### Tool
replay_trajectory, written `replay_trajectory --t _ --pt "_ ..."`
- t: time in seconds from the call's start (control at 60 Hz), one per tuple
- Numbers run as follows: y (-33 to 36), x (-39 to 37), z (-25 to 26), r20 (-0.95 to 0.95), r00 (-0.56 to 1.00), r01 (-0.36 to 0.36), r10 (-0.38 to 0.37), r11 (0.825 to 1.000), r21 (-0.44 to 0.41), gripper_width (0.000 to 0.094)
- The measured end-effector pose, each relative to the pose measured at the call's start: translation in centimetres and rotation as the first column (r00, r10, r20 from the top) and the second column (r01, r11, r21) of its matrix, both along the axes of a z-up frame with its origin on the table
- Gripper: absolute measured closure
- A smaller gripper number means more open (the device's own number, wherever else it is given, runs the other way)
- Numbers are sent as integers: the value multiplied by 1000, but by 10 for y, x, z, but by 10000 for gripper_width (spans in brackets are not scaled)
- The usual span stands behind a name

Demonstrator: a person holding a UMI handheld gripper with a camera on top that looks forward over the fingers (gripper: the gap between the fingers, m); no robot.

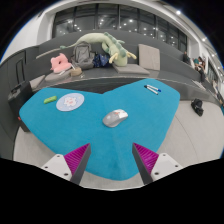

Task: Arrange mouse

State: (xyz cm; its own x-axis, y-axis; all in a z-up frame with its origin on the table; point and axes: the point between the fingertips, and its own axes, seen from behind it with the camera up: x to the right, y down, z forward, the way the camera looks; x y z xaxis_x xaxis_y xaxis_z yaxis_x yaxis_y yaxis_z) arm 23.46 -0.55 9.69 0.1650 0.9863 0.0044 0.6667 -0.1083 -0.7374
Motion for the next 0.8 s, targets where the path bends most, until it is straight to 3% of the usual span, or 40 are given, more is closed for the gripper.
replay_trajectory --t 0.5,0.8 --pt "8 -119 -76 -41 997 -64 65 997 33 80" --pt "24 -187 -107 -42 999 -34 35 999 25 78"
